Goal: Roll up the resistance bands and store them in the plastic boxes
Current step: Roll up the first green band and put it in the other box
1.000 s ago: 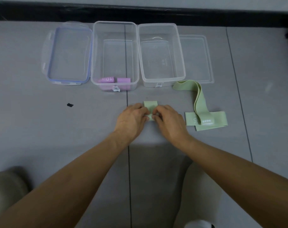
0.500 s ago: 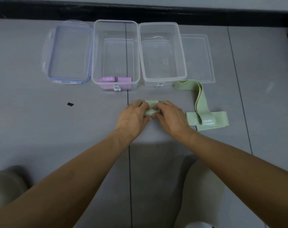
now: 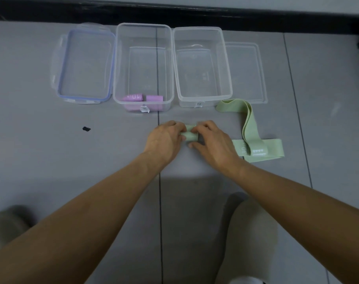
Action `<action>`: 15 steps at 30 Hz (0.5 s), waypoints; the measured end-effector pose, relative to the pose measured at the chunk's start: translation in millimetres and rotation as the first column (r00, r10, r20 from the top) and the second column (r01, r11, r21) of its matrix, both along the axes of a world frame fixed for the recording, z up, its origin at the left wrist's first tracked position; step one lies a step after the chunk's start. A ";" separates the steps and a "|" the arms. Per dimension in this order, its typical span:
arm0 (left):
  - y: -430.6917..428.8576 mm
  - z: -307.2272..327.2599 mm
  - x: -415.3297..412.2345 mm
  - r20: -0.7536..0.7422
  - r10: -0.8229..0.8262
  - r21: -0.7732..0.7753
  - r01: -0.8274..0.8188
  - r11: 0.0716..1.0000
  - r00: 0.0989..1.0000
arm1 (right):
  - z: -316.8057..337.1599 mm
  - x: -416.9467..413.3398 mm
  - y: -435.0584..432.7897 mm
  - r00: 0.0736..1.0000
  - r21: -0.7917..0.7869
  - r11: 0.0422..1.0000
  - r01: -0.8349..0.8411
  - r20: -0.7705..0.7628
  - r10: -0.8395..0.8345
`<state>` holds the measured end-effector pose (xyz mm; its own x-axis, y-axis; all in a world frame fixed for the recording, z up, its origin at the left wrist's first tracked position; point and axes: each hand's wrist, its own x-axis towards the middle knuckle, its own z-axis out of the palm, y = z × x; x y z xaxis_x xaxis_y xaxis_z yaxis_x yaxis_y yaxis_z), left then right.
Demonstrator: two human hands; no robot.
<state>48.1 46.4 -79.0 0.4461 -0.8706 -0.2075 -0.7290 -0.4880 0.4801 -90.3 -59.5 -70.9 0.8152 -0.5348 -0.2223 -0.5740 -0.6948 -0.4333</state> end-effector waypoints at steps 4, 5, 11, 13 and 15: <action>0.0 0.8 0.8 -0.021 -0.044 0.044 0.045 0.998 0.999 | 1.8 9.6 -3.2 1.000 0.035 0.999 -0.017 -0.026 0.017; 0.4 1.3 1.6 -0.022 -0.054 0.054 0.055 0.997 0.998 | 2.2 10.3 -4.0 0.999 0.042 0.999 -0.026 -0.031 0.027; -4.3 6.1 4.6 -0.049 -0.024 0.115 0.030 0.993 0.999 | 3.1 16.0 -7.7 0.998 0.074 0.997 -0.020 -0.066 0.025; -3.9 6.8 3.3 -0.052 0.018 0.108 -0.012 0.994 0.998 | 3.4 17.0 -7.5 0.998 0.096 0.995 0.011 -0.064 -0.004; -3.5 8.2 1.7 -0.062 0.067 0.098 -0.061 0.993 0.996 | 6.2 18.5 -6.6 0.997 0.133 0.990 0.045 -0.067 -0.036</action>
